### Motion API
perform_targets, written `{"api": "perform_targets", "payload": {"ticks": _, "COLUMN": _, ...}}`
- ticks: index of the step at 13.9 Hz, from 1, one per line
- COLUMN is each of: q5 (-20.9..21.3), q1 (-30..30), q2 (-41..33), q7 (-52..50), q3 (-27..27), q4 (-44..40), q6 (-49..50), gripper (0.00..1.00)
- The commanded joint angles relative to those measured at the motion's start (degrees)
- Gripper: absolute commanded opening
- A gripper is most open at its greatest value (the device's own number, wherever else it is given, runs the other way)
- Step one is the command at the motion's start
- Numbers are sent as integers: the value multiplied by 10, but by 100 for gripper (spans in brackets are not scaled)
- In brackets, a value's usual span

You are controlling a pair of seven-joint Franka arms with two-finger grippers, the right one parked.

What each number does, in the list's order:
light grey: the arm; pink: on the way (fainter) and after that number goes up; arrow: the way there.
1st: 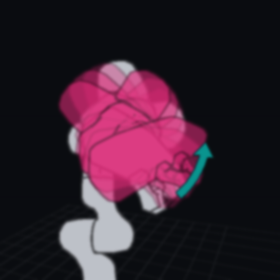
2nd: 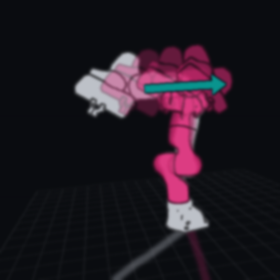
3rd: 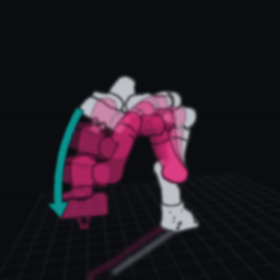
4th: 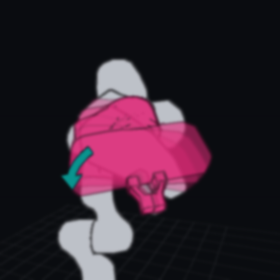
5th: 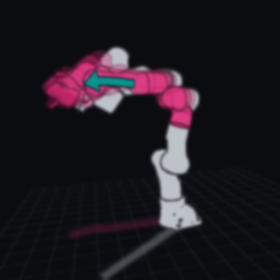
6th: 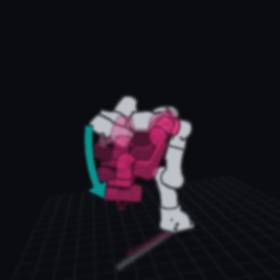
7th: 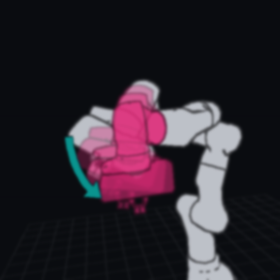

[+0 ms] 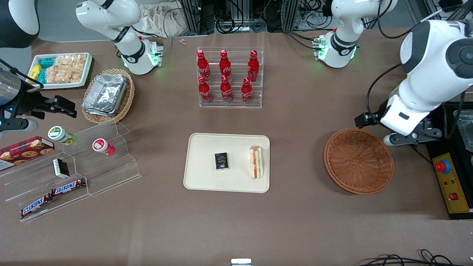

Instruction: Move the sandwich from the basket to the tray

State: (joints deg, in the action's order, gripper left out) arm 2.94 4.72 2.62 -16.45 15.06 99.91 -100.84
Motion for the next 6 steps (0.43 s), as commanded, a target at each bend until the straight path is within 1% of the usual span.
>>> {"api": "perform_targets", "payload": {"ticks": 1, "q5": -10, "q1": -12, "q2": 2, "q7": 27, "q3": -15, "q4": -28, "q6": 31, "gripper": 100}}
{"api": "perform_targets", "payload": {"ticks": 3, "q5": -7, "q1": -12, "q2": 46, "q7": 34, "q3": -14, "q4": -94, "q6": 93, "gripper": 100}}
{"api": "perform_targets", "payload": {"ticks": 4, "q5": -8, "q1": -12, "q2": 61, "q7": 48, "q3": -14, "q4": -116, "q6": 109, "gripper": 100}}
{"api": "perform_targets", "payload": {"ticks": 6, "q5": -9, "q1": -13, "q2": 69, "q7": 53, "q3": -14, "q4": -127, "q6": 112, "gripper": 100}}
